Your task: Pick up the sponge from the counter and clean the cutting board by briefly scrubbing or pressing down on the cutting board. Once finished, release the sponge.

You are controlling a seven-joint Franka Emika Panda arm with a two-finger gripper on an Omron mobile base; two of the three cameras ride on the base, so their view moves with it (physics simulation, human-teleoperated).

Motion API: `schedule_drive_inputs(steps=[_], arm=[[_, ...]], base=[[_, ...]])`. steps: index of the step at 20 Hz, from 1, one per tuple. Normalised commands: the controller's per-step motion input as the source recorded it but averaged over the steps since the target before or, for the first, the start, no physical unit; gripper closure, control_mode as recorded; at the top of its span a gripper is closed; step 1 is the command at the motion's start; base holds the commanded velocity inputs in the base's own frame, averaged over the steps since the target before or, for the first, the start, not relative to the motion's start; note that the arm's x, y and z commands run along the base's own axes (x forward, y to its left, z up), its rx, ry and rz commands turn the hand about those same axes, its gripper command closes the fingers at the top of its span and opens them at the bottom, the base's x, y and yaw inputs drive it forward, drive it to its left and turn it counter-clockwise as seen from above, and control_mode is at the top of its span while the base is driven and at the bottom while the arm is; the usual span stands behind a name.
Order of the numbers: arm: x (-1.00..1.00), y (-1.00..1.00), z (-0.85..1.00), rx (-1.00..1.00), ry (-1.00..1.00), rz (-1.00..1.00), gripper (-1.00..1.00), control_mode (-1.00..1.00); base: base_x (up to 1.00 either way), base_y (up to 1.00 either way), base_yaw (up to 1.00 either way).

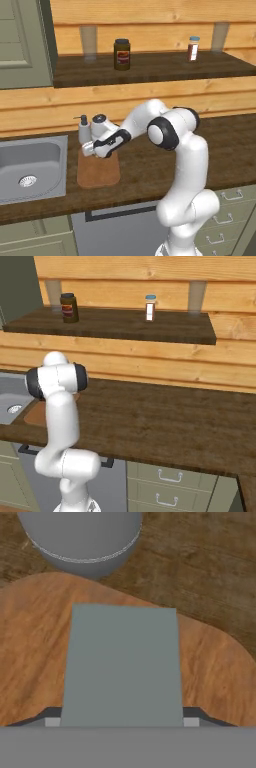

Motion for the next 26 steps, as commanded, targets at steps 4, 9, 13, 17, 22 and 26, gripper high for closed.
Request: schedule_drive_inputs(steps=[4,9,13,17,22,26], arm=[[-0.66,0.05,-0.15,0.02,0.00,0.00,1.00,-1.00],[-1.00,0.00,0.00,0.03,0.03,0.00,1.00,-1.00],[-1.00,0.00,0.00,0.05,0.06,0.02,1.00,-1.00],[-0.99,0.00,0.00,0.04,0.08,0.08,1.00,-1.00],[-0.12,0.10,0.00,0.11,0.11,0.07,1.00,-1.00],[0.42,0.29,0.08,0.14,0.02,0.05,1.00,-1.00]], base=[[0.00,0.00,0.00],[0.00,0.00,0.00],[0.00,0.00,0.00],[0.00,0.00,0.00],[0.00,0.00,0.00],[0.00,0.00,0.00]])
